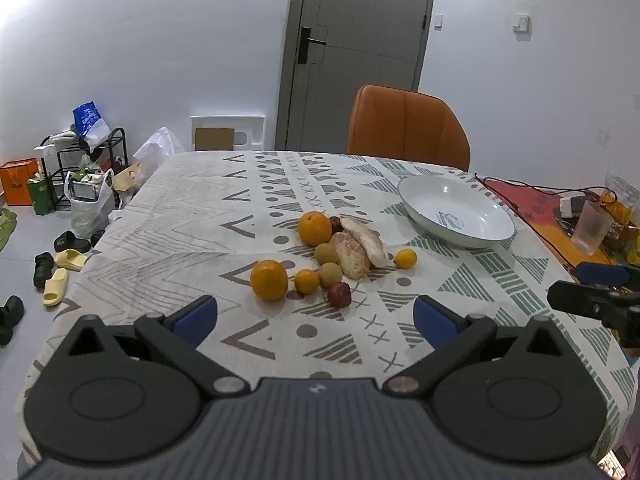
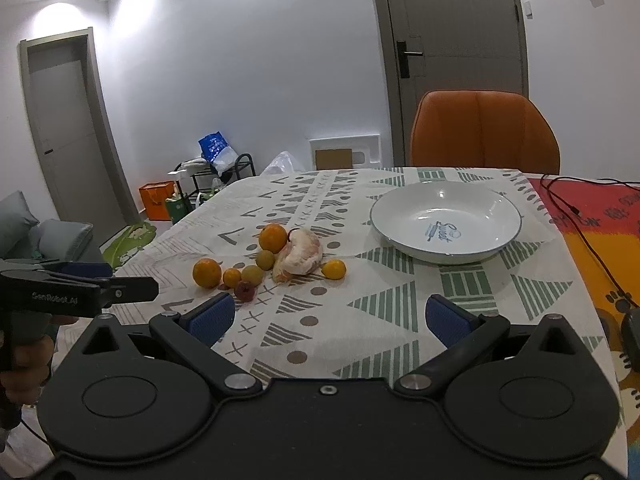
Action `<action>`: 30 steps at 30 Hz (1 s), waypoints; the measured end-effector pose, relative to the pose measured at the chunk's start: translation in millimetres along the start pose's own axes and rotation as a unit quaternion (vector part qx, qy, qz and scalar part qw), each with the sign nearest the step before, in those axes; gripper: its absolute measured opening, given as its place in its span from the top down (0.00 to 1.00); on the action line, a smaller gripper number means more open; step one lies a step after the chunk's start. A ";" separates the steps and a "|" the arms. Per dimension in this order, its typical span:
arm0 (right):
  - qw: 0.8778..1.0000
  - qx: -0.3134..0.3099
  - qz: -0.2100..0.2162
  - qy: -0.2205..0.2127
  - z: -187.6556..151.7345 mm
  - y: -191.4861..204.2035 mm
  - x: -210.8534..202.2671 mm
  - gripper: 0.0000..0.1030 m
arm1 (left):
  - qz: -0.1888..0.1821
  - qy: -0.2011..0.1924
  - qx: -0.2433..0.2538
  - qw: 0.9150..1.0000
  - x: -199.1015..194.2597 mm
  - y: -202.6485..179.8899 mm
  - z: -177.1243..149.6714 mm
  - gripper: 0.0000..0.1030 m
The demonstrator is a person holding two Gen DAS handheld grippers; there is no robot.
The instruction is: Organize fruits
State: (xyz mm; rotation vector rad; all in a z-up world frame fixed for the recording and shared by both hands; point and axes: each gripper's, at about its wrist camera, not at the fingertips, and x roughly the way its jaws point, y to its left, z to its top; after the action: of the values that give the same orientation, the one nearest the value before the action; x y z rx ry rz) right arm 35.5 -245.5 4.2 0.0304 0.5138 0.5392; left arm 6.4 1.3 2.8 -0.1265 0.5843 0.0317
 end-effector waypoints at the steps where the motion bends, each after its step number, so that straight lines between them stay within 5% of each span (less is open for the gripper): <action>1: 1.000 -0.002 0.001 -0.001 0.3 0.0 1.2 0.00 | 0.000 -0.001 0.000 1.000 1.8 0.3 0.4 0.00; 12: 1.000 0.004 0.016 0.003 -0.2 -5.3 24.1 0.04 | -0.013 -0.002 -0.014 1.000 25.7 6.2 1.0 0.02; 30: 0.998 0.014 0.048 0.035 -1.8 -2.6 69.1 0.26 | 0.005 0.018 -0.037 0.999 65.9 25.3 0.4 0.32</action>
State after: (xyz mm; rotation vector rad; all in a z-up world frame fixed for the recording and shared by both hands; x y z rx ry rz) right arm 86.7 -213.5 -29.5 0.0633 0.5898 0.6278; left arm 59.9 26.1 -36.0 -0.1960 0.6208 0.0612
